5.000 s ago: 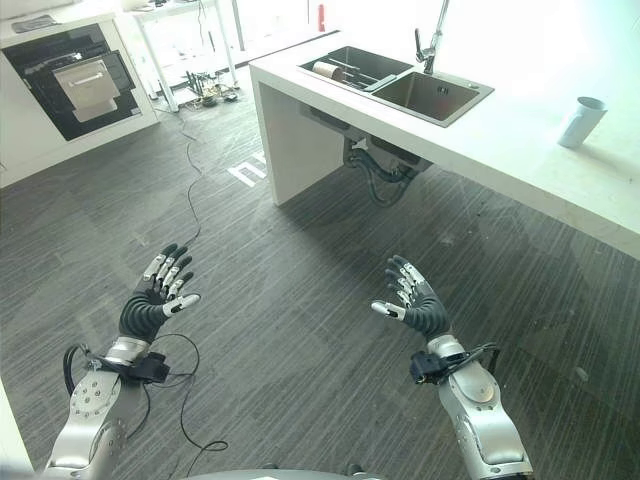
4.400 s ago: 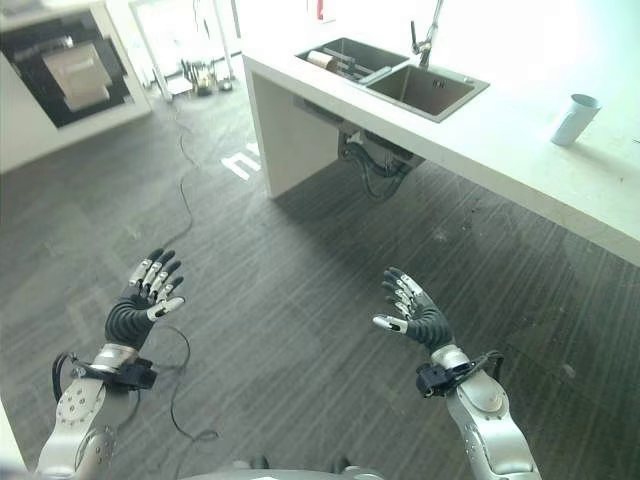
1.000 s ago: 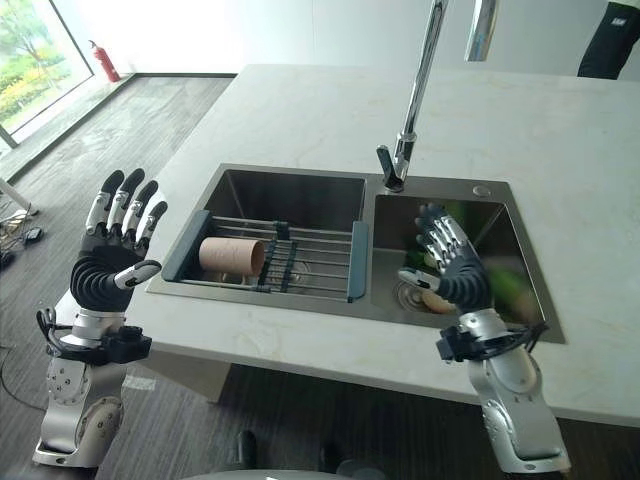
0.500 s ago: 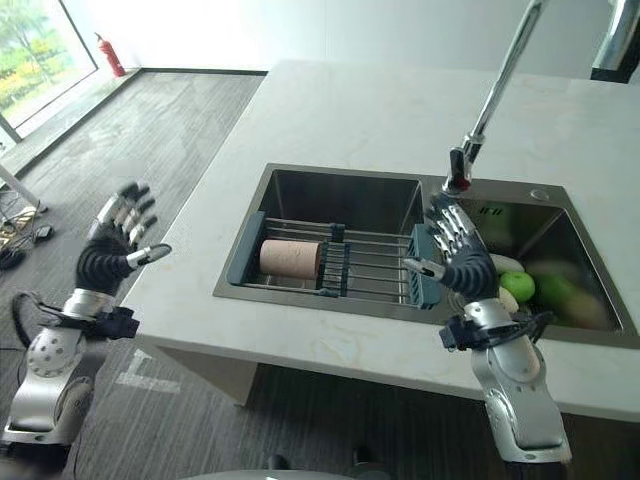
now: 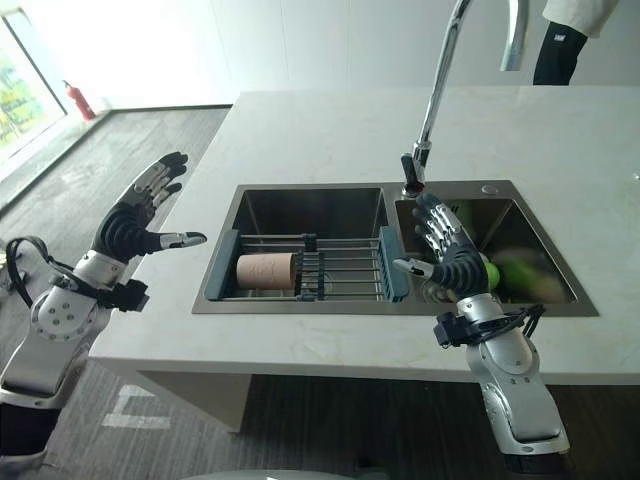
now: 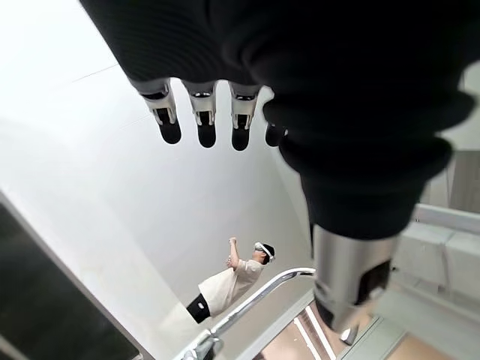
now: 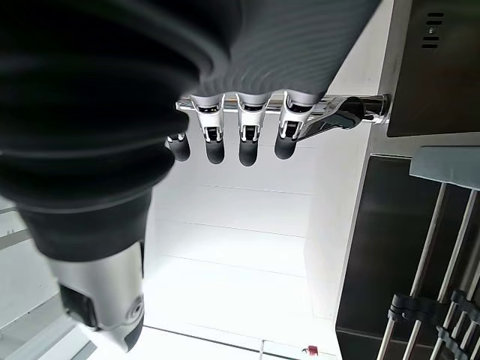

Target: Place the dishes in the dishwasher.

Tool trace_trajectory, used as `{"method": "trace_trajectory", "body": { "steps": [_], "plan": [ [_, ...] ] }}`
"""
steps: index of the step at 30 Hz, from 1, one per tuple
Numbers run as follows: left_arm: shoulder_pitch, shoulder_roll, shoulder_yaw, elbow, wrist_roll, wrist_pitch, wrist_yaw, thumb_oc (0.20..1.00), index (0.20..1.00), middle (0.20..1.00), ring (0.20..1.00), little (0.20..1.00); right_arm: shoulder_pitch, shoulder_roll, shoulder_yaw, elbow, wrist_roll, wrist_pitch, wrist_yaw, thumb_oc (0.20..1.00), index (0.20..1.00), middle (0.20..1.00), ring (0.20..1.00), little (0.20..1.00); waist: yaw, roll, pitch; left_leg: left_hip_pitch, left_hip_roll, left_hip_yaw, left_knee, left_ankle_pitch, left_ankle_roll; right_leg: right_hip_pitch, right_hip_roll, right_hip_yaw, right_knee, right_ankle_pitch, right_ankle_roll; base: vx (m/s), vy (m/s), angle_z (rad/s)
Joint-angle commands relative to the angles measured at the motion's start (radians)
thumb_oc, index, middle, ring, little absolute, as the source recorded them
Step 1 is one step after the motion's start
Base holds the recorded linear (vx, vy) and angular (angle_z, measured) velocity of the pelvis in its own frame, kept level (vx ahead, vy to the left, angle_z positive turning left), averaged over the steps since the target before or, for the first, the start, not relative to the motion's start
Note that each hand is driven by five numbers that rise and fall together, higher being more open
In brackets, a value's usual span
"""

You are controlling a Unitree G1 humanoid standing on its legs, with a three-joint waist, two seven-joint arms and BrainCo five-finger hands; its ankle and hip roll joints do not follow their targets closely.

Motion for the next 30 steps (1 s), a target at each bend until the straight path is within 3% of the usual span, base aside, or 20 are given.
{"method": "trace_trajectory", "body": {
  "steps": [1, 4, 7, 11, 13, 19, 30],
  "plan": [
    [-0.098, 0.080, 0.023, 0.056, 0.149, -0.079, 0.073, 1.000, 1.000, 1.000, 1.000, 1.000, -0.055, -0.028, -0.033, -0.021, 0.031, -0.033, 0.027, 1.000, 1.000, 1.000, 1.000, 1.000, -0.012, -0.010, -0.039, 0.023, 0.039, 0.022, 0.009, -0.065, -0.035, 0.021, -0.036, -0.061, 0.006, -0.035, 0.067, -0.02, 0.004, -0.19],
    [-0.151, 0.133, 0.009, 0.065, 0.258, -0.050, 0.084, 1.000, 1.000, 1.000, 1.000, 1.000, -0.060, -0.038, -0.027, -0.026, 0.028, -0.022, 0.033, 1.000, 1.000, 1.000, 1.000, 1.000, -0.025, -0.004, -0.046, 0.023, 0.040, 0.031, 0.009, -0.064, -0.038, 0.020, -0.033, -0.055, 0.006, -0.036, 0.068, -0.02, -0.003, -0.11],
    [-0.199, 0.169, -0.035, 0.098, 0.293, -0.015, -0.005, 1.000, 1.000, 1.000, 1.000, 1.000, -0.074, -0.051, -0.021, -0.018, 0.035, -0.015, 0.052, 1.000, 1.000, 1.000, 1.000, 1.000, -0.033, 0.002, -0.050, 0.025, 0.041, 0.035, 0.009, -0.064, -0.040, 0.021, -0.029, -0.053, 0.006, -0.037, 0.069, 0.00, 0.000, 0.00],
    [-0.305, 0.226, -0.156, 0.186, 0.255, 0.056, -0.119, 1.000, 1.000, 1.000, 1.000, 1.000, -0.107, -0.098, 0.004, -0.009, 0.059, -0.003, 0.085, 1.000, 1.000, 1.000, 1.000, 1.000, -0.051, 0.017, -0.054, 0.025, 0.043, 0.046, 0.009, -0.062, -0.043, 0.016, -0.024, -0.041, 0.006, -0.036, 0.071, -0.02, 0.015, -0.05],
    [-0.404, 0.264, -0.259, 0.345, 0.257, 0.064, -0.147, 1.000, 1.000, 1.000, 1.000, 1.000, -0.133, -0.133, 0.020, 0.007, 0.083, -0.005, 0.121, 1.000, 1.000, 1.000, 1.000, 1.000, -0.069, 0.028, -0.056, 0.027, 0.045, 0.065, 0.009, -0.060, -0.044, 0.014, -0.017, -0.033, 0.006, -0.036, 0.072, -0.02, 0.037, -0.22],
    [-0.468, 0.243, -0.347, 0.503, 0.264, 0.070, -0.191, 1.000, 1.000, 1.000, 1.000, 1.000, -0.140, -0.154, 0.016, 0.019, 0.102, -0.004, 0.164, 1.000, 1.000, 1.000, 1.000, 1.000, -0.094, 0.033, -0.058, 0.029, 0.046, 0.082, 0.009, -0.059, -0.041, 0.011, -0.008, -0.014, 0.006, -0.038, 0.071, 0.00, 0.014, -0.05],
    [-0.456, 0.171, -0.369, 0.646, 0.277, 0.091, -0.205, 1.000, 1.000, 1.000, 1.000, 1.000, -0.140, -0.149, 0.011, 0.024, 0.084, -0.002, 0.204, 1.000, 1.000, 1.000, 1.000, 1.000, -0.121, 0.034, -0.054, 0.043, 0.050, 0.114, 0.009, -0.065, -0.036, 0.013, -0.011, 0.003, 0.006, -0.037, 0.076, 0.03, 0.007, -0.07]
  ]
}}
